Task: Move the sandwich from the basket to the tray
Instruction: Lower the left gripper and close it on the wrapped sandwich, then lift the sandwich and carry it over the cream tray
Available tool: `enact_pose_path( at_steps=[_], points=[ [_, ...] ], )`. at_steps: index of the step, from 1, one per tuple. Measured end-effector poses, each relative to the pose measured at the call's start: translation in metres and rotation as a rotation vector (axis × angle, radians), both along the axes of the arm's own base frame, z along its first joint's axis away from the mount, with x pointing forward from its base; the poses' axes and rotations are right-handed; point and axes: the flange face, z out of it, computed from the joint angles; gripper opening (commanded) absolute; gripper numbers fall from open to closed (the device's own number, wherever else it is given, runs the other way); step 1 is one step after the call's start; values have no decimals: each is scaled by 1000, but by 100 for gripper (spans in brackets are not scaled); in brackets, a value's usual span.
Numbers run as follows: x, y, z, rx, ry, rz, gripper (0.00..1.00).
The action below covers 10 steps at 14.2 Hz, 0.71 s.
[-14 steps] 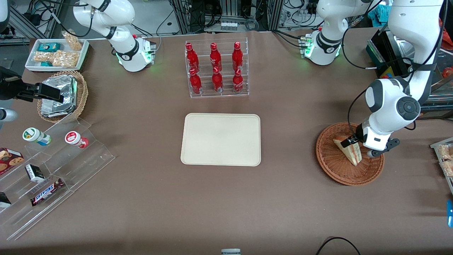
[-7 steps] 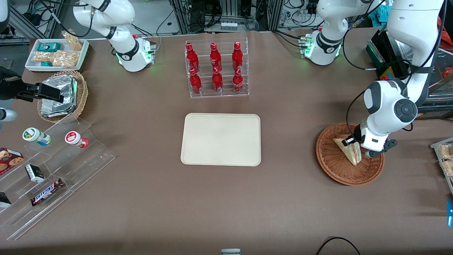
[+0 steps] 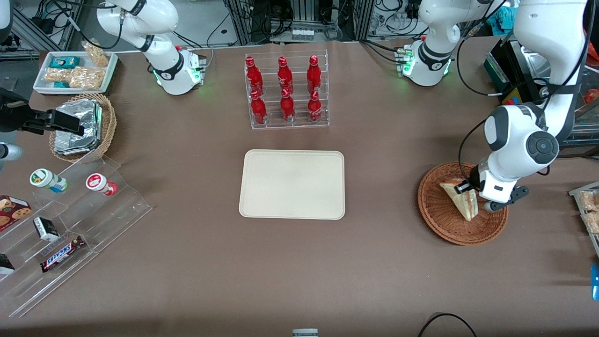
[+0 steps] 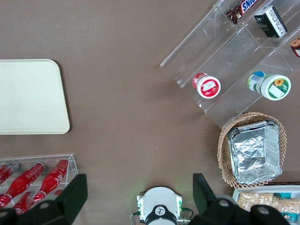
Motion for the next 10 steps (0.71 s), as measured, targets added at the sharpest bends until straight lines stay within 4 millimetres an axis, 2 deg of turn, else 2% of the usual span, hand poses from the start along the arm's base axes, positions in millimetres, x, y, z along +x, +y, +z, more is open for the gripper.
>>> enact_pose_path(
  at_steps=[2,4,7,10],
  points=[
    [-4,-32,27,2,22,-50,20],
    [-12,-76,50,4,51,-117,20],
    [-22,-160,74,-6,55,-189,20],
    [-36,-251,85,-38,51,-273,20]
  ],
)
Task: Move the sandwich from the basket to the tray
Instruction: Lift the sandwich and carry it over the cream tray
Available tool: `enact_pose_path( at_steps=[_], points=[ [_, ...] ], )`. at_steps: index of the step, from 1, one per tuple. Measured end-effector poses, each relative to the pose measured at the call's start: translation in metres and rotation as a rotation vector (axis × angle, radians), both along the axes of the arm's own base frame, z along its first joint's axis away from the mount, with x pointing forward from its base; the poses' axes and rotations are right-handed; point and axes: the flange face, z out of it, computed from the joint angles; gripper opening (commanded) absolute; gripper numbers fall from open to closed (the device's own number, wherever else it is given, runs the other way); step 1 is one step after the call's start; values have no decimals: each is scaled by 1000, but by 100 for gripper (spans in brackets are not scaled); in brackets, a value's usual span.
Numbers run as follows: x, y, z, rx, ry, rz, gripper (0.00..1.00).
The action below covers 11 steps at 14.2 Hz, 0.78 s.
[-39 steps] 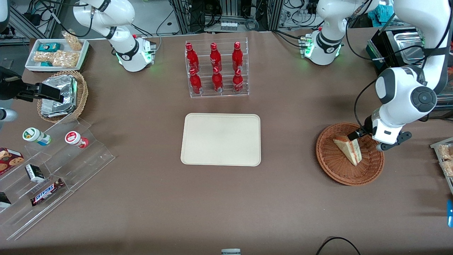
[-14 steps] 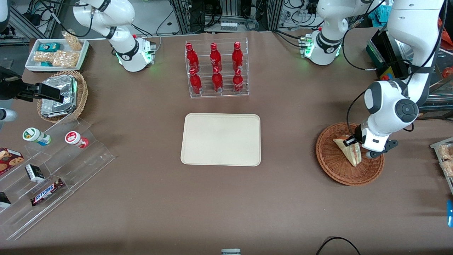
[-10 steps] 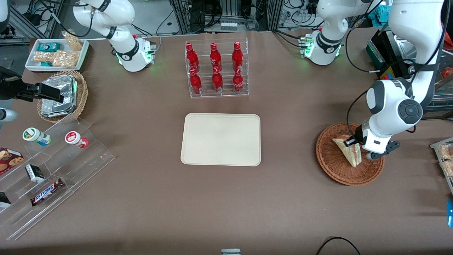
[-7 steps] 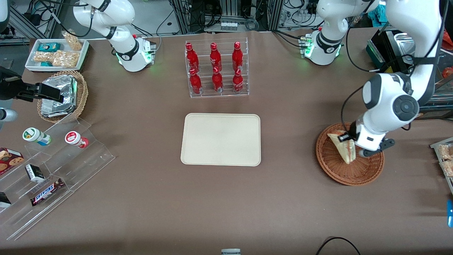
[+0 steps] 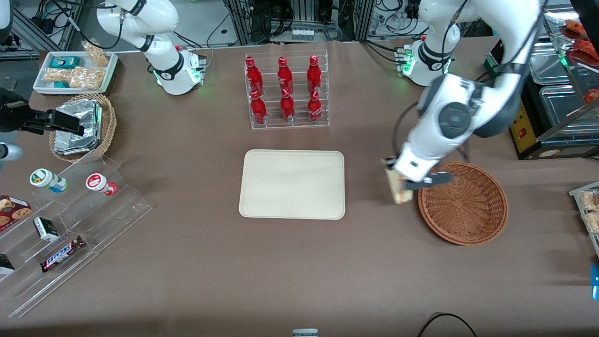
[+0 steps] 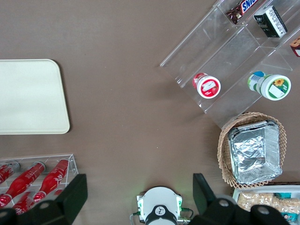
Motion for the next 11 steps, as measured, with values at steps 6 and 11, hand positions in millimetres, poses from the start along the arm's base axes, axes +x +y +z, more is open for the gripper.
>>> enact_pose_path(
  at_steps=[6,11],
  points=[
    [-39,-166,-37,-23,47,-119,22],
    [-65,-235,-73,22,27,-138,25]
  ],
)
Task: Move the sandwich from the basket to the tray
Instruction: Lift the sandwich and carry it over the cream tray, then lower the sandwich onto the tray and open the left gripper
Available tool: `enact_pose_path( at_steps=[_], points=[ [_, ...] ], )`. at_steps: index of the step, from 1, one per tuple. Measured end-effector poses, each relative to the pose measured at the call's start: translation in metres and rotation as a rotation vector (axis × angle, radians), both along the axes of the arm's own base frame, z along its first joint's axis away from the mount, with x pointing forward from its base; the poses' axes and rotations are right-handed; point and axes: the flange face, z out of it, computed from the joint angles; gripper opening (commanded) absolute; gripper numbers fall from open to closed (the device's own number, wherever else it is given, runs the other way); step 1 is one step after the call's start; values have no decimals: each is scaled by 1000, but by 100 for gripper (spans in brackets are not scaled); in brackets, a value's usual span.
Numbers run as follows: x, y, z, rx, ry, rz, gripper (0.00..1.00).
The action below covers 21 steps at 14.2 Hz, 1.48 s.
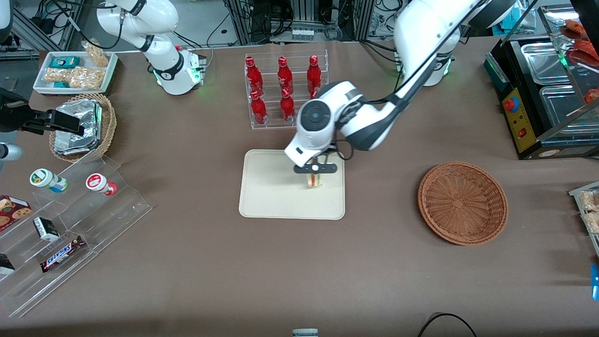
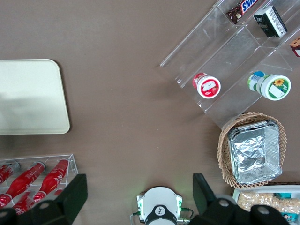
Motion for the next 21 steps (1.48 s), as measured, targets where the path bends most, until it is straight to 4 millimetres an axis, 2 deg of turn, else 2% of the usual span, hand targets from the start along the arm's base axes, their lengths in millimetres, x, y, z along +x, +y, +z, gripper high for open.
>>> enact_pose_path(
  at_steps=[4,10,12,13,14,18,21],
  points=[
    [-6,-21,-19,15,-10,7,30],
    [-23,-51,-30,2,-1,-1,43],
    [-25,-57,-38,9,-1,4,56],
    [-25,-58,-42,14,-1,11,75],
    [-25,-58,-45,16,1,14,99],
    [-22,-57,-49,20,1,22,100],
    [-13,-57,-39,12,-16,36,100]
  ],
)
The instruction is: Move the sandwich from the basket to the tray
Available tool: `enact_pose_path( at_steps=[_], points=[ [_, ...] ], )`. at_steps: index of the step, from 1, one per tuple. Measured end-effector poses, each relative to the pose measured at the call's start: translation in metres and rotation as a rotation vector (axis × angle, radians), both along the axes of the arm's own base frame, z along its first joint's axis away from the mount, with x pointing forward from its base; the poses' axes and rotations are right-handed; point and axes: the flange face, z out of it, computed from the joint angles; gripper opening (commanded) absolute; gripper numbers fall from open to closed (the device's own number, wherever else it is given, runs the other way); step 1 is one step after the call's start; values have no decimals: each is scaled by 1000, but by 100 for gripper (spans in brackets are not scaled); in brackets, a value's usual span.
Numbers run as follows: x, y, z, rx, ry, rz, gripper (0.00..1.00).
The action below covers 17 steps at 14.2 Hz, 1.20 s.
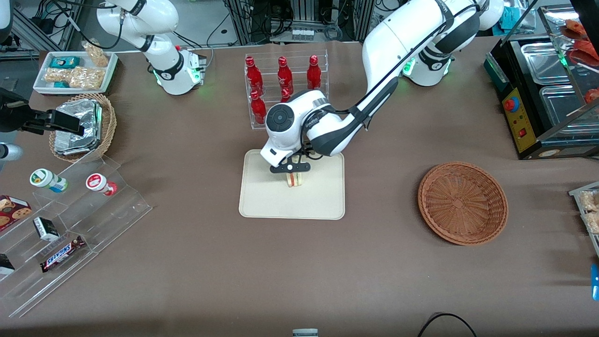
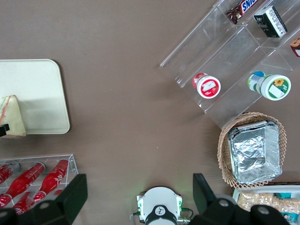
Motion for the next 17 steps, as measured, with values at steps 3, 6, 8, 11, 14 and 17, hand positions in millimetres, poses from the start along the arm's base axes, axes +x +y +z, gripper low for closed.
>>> enact_pose_path(
  at_steps=[3,6,8,11,14,17],
  points=[
    [12,3,35,13,-23,36,100],
    [30,20,93,4,-83,90,100],
    [52,60,129,54,-87,141,100],
    [88,130,178,49,-40,192,100],
    [106,211,227,45,26,200,100],
    [114,303,270,53,92,191,100]
  ],
)
